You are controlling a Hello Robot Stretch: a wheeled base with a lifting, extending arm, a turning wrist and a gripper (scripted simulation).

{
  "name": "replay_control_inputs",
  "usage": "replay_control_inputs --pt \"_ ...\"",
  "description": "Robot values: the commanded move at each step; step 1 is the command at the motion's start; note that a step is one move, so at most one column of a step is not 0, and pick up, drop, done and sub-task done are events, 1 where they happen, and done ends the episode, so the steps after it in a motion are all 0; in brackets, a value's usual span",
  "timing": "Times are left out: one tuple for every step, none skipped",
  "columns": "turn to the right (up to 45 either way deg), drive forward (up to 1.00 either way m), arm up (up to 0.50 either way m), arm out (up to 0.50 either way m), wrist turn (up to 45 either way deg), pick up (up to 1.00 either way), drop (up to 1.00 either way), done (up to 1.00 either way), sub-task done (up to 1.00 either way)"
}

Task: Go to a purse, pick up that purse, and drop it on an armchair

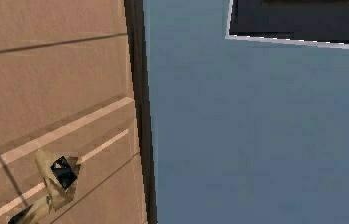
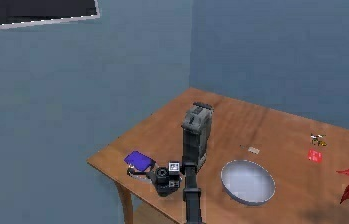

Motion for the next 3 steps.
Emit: replay_control_inputs --pt "0.0 0.0 0.1 0.0 0.0 0.0 0.0 0.0 0.0" --pt "0.0 0.0 0.22 0.0 0.0 0.0 0.0 0.0 0.0" --pt "0.0 0.0 0.0 0.0 -45.0 0.0 0.0 0.0 0.0"
